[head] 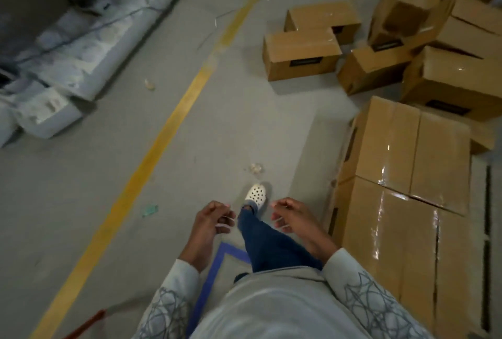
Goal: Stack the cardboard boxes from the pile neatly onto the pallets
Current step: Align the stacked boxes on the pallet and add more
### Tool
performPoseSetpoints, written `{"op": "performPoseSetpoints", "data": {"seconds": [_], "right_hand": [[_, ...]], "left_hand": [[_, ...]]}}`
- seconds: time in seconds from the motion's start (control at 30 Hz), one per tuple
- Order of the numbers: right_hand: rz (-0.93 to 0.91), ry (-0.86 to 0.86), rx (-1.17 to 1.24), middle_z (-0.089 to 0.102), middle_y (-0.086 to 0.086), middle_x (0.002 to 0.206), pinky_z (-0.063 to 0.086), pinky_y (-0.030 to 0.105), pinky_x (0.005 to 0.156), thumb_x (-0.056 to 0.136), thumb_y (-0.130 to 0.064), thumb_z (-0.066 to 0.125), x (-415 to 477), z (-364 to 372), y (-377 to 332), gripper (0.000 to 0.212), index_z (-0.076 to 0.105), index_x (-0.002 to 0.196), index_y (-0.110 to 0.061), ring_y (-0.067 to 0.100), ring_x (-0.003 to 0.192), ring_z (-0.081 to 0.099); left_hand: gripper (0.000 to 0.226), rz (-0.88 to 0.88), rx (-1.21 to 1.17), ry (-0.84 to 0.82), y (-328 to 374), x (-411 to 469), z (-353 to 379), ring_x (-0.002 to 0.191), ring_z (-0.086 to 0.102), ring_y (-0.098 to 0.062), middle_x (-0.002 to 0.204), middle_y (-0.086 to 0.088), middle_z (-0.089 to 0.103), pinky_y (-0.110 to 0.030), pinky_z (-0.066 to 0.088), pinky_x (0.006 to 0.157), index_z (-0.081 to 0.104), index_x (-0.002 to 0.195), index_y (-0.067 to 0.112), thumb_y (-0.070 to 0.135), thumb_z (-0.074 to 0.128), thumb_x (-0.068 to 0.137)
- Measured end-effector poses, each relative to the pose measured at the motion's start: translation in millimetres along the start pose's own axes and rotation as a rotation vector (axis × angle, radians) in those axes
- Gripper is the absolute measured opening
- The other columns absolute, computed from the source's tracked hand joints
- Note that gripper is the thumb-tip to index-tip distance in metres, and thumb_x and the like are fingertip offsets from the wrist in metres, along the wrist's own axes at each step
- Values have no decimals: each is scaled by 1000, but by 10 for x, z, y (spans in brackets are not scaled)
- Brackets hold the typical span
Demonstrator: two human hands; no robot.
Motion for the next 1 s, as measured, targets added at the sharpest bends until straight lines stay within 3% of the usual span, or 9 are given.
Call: {"op": "performPoseSetpoints", "data": {"seconds": [0.2, 0.37, 0.57, 0.67, 0.8, 0.93, 1.0], "right_hand": [[-163, 43, -69, 76, 1, 93, 49, 20, 67, 99, -34, 65, 1163, -77, -1728, 10, 69, 99, -25, 9, 73, 68], [-262, -31, -162, 75, -4, 92, 57, 26, 76, 98, -33, 67, 1774, 91, -3004, 8, 69, 101, -26, 12, 79, 71], [-140, -168, -187, 75, -2, 89, 48, 16, 63, 98, -29, 69, 2817, 150, -3705, 9, 70, 105, -23, 7, 73, 68], [-98, -55, -119, 74, 1, 90, 46, 14, 60, 99, -22, 67, 3533, -57, -4236, 5, 70, 101, -20, 8, 71, 66], [-96, 142, 35, 76, 5, 97, 48, 29, 72, 100, -30, 64, 4322, -379, -5228, 12, 71, 103, -21, 15, 77, 67], [-202, 289, 209, 76, 4, 96, 51, 19, 69, 101, -28, 65, 4761, -782, -6142, 11, 72, 108, -22, 11, 77, 69], [-193, 313, 287, 76, 2, 95, 51, 22, 71, 100, -30, 66, 4904, -960, -6357, 13, 72, 109, -23, 12, 78, 68]], "left_hand": [[16, -59, 43, -110, 1025, 1176, 518, 61, 65, -17, 80, -12, 70, -26, 50, 55, 60, 85, 4, 9, 60, 101], [11, 36, 48, -66, 2170, 2173, 539, 69, 64, -19, 85, -12, 73, -30, 48, 63, 66, 92, 5, 10, 61, 100], [8, -46, -8, -53, 2963, 3511, 552, 69, 63, -23, 81, -11, 71, -31, 48, 62, 63, 93, 6, 9, 61, 100], [7, -41, 51, -100, 3533, 4327, 638, 70, 62, -23, 83, -11, 72, -29, 47, 61, 64, 94, 6, 9, 62, 99], [8, 32, 176, -198, 4718, 5344, 799, 67, 60, -19, 83, -10, 71, -27, 44, 60, 63, 91, 7, 9, 63, 99], [7, 74, 357, -363, 5807, 6186, 1269, 71, 61, -19, 86, -8, 73, -29, 45, 63, 66, 94, 9, 11, 62, 99], [7, 67, 457, -437, 6176, 6549, 1579, 72, 62, -19, 87, -7, 73, -29, 47, 64, 66, 95, 9, 11, 61, 100]]}}
Point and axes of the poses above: each hand's wrist, its own x-axis towards the middle knuckle, its own z-axis out of the palm, y = z × x, the point moved 8 cm from there along x, towards the middle knuckle
